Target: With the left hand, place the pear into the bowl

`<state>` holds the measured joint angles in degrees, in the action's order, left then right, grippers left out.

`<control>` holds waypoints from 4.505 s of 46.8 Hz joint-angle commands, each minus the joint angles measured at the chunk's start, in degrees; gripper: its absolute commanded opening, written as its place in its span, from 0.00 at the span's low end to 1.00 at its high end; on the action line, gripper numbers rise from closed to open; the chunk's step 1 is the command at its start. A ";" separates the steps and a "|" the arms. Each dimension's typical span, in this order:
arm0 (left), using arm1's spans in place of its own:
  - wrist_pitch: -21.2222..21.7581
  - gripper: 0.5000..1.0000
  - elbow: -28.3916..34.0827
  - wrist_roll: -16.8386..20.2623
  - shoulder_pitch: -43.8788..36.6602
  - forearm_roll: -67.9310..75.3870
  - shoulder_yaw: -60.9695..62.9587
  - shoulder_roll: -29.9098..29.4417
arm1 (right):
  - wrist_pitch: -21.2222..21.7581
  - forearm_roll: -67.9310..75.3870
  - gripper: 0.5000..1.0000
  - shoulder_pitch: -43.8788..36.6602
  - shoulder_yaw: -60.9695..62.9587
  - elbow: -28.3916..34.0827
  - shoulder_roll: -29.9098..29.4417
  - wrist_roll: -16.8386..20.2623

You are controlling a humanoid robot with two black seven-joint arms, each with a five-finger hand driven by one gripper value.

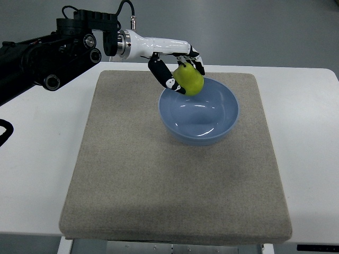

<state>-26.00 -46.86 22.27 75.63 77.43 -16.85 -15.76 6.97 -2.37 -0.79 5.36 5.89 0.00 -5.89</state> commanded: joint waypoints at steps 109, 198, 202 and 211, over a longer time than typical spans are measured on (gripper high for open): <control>0.69 0.92 4.66 -0.21 -4.27 -0.88 -7.58 2.84 | 0.07 0.00 0.85 0.00 0.00 0.00 0.00 -0.09; 12.29 0.98 23.83 -0.65 -17.54 -52.47 -7.58 3.98 | -0.02 0.00 0.85 0.00 0.00 0.00 0.00 0.00; 13.51 0.98 23.83 -0.65 -17.63 -53.52 -8.19 4.07 | -0.02 0.00 0.85 0.00 0.00 0.00 0.00 0.00; 16.16 0.98 23.83 -0.47 -19.12 -66.96 -10.39 4.07 | -0.02 0.00 0.85 0.00 0.00 0.00 0.00 0.00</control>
<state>-9.92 -23.02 21.64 57.52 14.72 -27.07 -11.70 6.97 -2.37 -0.79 5.36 5.89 0.00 -5.88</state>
